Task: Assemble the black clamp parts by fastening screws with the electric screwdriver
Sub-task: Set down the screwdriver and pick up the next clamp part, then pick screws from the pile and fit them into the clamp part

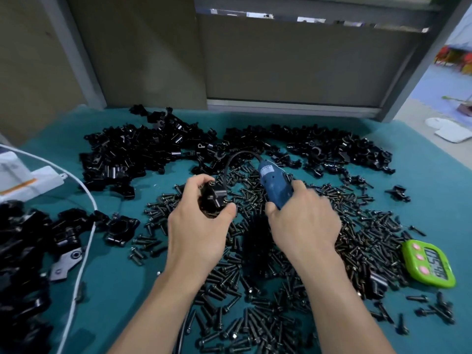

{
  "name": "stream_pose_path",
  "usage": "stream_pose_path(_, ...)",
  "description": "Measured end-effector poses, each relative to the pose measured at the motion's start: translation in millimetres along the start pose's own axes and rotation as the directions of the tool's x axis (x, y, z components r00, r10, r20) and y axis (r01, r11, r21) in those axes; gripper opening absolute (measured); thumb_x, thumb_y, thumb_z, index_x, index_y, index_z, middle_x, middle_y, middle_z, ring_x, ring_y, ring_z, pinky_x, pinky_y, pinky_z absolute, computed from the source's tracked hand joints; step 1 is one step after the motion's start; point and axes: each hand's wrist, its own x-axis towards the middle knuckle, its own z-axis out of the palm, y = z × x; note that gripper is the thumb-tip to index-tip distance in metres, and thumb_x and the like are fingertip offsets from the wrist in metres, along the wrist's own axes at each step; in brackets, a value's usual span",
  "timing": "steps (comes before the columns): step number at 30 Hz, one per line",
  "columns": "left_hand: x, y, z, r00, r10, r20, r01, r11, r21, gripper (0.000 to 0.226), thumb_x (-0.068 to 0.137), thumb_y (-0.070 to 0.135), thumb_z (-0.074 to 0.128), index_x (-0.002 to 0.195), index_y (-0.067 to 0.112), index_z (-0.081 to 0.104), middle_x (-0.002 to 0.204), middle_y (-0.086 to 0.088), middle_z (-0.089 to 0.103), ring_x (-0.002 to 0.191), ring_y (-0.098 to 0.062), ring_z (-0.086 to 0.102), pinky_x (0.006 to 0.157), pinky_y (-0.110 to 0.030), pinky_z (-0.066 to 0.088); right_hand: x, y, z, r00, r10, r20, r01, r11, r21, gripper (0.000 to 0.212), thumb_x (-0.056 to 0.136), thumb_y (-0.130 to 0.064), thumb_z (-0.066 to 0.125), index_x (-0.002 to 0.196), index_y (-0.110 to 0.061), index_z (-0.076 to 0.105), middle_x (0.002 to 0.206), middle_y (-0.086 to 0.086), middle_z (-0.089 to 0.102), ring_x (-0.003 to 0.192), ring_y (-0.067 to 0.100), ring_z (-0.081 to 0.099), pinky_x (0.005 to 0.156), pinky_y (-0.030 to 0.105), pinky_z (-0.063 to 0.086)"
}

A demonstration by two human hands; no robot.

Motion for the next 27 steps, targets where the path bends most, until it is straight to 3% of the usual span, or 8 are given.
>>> stream_pose_path(3,-2.7,2.7,2.3,0.998,0.029,-0.053,-0.026,0.999,0.04,0.04,0.075,0.046,0.083,0.099,0.046,0.05,0.088,0.025,0.065,0.091,0.013,0.056,0.067,-0.014,0.038,-8.0,-9.5,-5.1,0.974,-0.193,-0.119,0.226,0.876,0.426,0.037,0.09,-0.056,0.063,0.118,-0.032,0.066,0.101,-0.014,0.068,0.095,0.009,0.063,0.082,0.029,0.049)
stream_pose_path(6,-5.4,1.2,1.1,0.98,0.153,-0.124,-0.144,0.987,0.075,0.031,0.079,0.027,0.081,0.09,0.038,0.055,0.084,0.017,0.061,0.087,0.004,0.057,0.064,-0.013,0.037,-22.2,-26.6,-0.2,0.912,-0.405,0.071,0.221,0.628,0.746,0.034,0.085,-0.063,0.058,0.1,-0.036,0.072,0.081,-0.019,0.073,0.078,-0.005,0.068,0.065,0.011,0.049)
stream_pose_path(9,-3.2,-1.0,-1.8,0.974,0.157,-0.161,-0.147,0.987,0.068,0.029,0.084,0.011,0.076,0.09,0.035,0.062,0.088,0.017,0.061,0.089,0.003,0.057,0.068,-0.01,0.04,-29.0,-35.7,14.2,0.858,-0.49,0.155,0.228,0.633,0.739,0.024,0.09,-0.054,0.058,0.094,-0.034,0.069,0.075,-0.013,0.069,0.068,0.0,0.061,0.06,0.019,0.048)
stream_pose_path(14,2.8,3.8,-14.2,0.959,0.282,0.035,-0.282,0.959,-0.006,0.049,0.077,0.026,0.075,0.122,0.043,0.066,0.116,0.023,0.066,0.11,0.004,0.062,0.092,-0.01,0.046,-27.3,-39.0,13.8,0.909,-0.319,0.27,-0.162,0.327,0.931,0.025,0.103,-0.028,0.061,0.093,-0.015,0.08,0.089,0.004,0.08,0.086,0.024,0.075,0.086,0.049,0.06)
stream_pose_path(18,5.8,5.3,-25.7,0.984,0.07,0.163,-0.015,0.947,-0.32,0.028,0.086,0.036,0.069,0.111,0.041,0.078,0.109,0.015,0.078,0.101,-0.006,0.074,0.091,-0.03,0.058,-32.2,-43.2,9.2,0.848,-0.288,0.444,-0.434,0.101,0.895,0.028,0.105,-0.029,0.058,0.104,-0.011,0.08,0.104,0.013,0.078,0.101,0.034,0.072,0.102,0.058,0.053)
stream_pose_path(22,9.5,8.7,-54.4,0.996,-0.09,0.022,0.092,0.947,-0.309,0.024,0.092,0.029,0.073,0.08,0.049,0.082,0.088,0.016,0.08,0.089,-0.005,0.075,0.085,-0.036,0.058,-42.9,-54.2,1.7,0.748,-0.478,0.46,-0.505,0.038,0.862,0.027,0.102,-0.025,0.058,0.117,-0.008,0.073,0.102,0.012,0.074,0.085,0.024,0.066,0.094,0.046,0.054)
stream_pose_path(25,1.0,8.6,-95.5,0.971,-0.176,-0.161,0.12,0.943,-0.311,0.017,0.08,0.039,0.068,0.085,0.049,0.081,0.085,0.018,0.079,0.086,-0.003,0.075,0.082,-0.033,0.059,-54.9,-78.4,-9.9,0.61,-0.686,0.397,-0.518,0.035,0.855,0.028,0.102,-0.015,0.057,0.124,0.0,0.065,0.105,0.011,0.073,0.091,0.023,0.065,0.09,0.043,0.058)
stream_pose_path(27,-12.5,7.1,-120.9,0.92,-0.248,-0.303,0.12,0.915,-0.384,0.022,0.079,0.035,0.067,0.092,0.047,0.08,0.088,0.017,0.08,0.088,-0.004,0.076,0.085,-0.034,0.059,-68.4,-107.9,-14.2,0.584,-0.718,0.379,-0.473,0.078,0.878,0.013,0.102,-0.01,0.058,0.111,-0.002,0.065,0.09,0.006,0.07,0.081,0.019,0.063,0.078,0.035,0.057)
